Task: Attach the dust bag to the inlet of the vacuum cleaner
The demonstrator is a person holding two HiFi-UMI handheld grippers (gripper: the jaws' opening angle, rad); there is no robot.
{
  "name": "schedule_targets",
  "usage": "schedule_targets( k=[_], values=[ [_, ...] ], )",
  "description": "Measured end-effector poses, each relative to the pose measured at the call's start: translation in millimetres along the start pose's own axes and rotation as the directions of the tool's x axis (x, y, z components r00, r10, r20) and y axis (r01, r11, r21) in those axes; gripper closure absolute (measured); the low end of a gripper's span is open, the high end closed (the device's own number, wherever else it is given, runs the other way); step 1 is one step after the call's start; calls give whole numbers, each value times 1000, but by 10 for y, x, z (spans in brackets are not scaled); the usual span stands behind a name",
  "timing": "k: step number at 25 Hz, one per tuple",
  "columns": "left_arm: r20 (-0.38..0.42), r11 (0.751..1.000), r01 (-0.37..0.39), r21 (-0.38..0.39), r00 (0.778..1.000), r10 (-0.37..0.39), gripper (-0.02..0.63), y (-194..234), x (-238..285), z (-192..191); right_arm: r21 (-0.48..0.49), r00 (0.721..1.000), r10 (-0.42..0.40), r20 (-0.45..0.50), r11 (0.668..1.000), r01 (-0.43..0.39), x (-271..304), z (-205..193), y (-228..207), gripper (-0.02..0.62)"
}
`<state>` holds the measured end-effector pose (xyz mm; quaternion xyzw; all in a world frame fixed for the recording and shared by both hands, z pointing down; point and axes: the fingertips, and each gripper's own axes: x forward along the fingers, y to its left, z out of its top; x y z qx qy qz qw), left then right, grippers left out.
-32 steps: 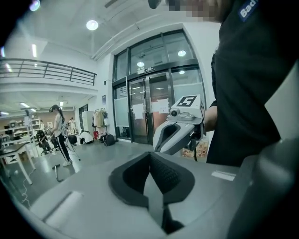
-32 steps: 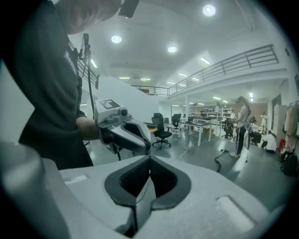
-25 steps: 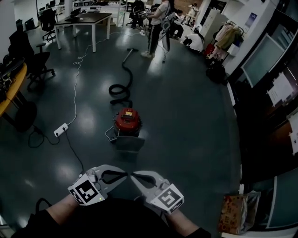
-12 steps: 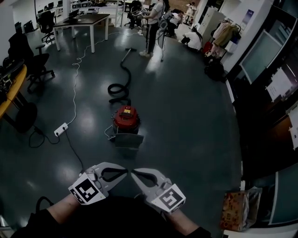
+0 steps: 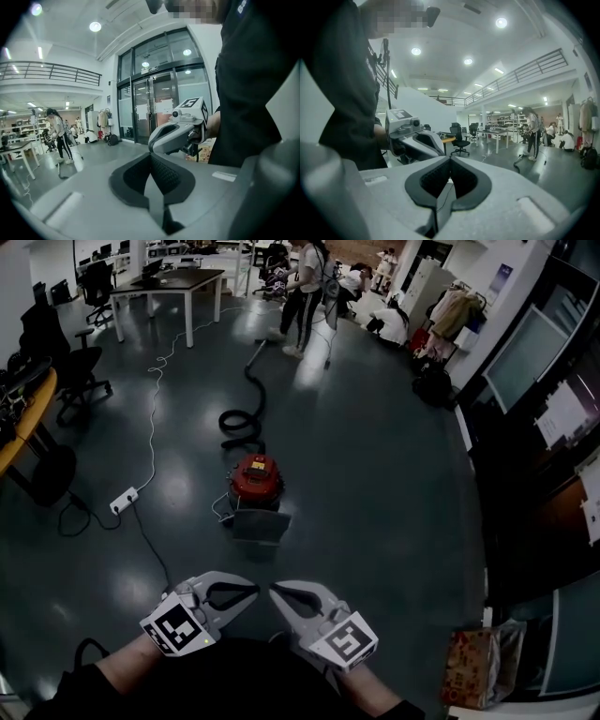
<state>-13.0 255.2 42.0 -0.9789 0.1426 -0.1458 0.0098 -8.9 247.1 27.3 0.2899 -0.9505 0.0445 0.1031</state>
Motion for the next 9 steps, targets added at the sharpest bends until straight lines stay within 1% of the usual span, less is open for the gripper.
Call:
schedule_targets(
  k=[9],
  values=[
    [-11, 1000, -3, 6, 1000, 3, 604, 13, 23, -29, 3, 1000, 12, -8, 1000, -12, 16, -36, 1, 595]
  ],
)
